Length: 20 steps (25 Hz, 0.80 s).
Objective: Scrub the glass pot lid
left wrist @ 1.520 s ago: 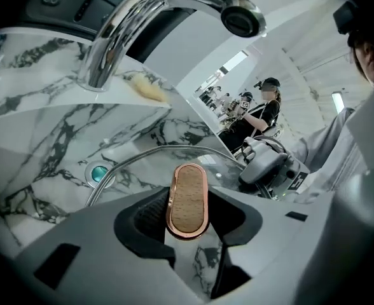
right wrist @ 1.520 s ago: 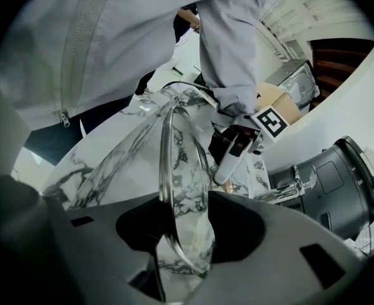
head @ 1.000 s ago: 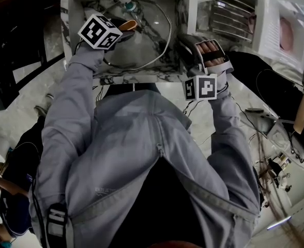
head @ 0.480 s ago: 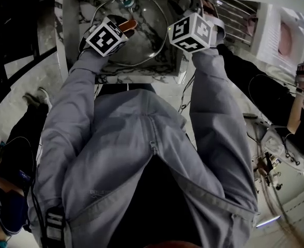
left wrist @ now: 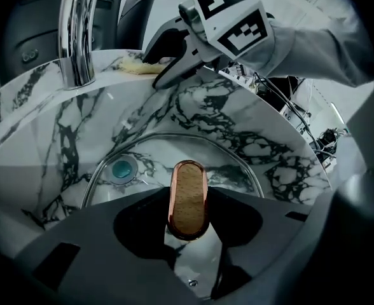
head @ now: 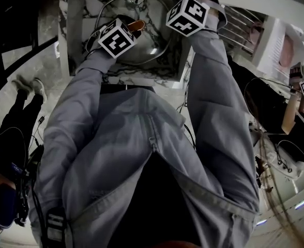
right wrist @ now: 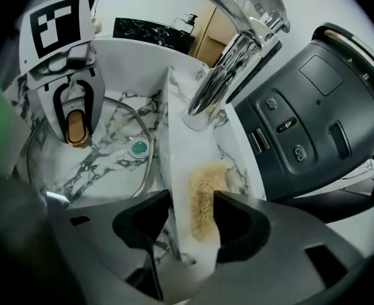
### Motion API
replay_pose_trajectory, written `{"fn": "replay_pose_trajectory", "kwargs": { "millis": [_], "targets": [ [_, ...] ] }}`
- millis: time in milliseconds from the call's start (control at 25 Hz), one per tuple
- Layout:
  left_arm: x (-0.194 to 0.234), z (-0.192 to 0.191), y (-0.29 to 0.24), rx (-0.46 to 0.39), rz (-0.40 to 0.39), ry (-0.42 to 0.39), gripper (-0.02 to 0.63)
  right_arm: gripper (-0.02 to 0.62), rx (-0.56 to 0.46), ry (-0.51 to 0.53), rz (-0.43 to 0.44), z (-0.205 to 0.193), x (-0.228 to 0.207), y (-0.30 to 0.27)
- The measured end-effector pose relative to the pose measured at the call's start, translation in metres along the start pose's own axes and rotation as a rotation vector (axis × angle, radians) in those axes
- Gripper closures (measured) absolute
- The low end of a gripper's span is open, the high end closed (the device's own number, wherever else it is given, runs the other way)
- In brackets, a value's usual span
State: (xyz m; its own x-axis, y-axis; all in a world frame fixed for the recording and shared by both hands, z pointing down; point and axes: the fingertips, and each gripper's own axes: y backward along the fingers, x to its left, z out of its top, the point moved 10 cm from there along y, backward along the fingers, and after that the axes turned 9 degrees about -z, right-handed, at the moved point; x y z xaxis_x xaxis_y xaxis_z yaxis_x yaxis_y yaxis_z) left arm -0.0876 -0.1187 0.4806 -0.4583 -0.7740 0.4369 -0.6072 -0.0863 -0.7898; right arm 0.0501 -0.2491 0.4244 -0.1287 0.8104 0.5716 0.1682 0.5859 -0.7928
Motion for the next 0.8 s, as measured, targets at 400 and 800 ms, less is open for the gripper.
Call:
{"fn": "replay_pose_trajectory", "kwargs": {
  "millis": [400,800],
  "targets": [
    [-0.001,-0.013,-0.015,0.031,0.049,-0.017,0.419,0.540,-0.056,0.019,-0.096,0.003,0.018,0.025],
    [-0.005,-0.030,0.027,-0.144,0.111,0.111,0.377,0.546,-0.152,-0.060,-0.062,0.030,0.046,0.072]
  ]
}}
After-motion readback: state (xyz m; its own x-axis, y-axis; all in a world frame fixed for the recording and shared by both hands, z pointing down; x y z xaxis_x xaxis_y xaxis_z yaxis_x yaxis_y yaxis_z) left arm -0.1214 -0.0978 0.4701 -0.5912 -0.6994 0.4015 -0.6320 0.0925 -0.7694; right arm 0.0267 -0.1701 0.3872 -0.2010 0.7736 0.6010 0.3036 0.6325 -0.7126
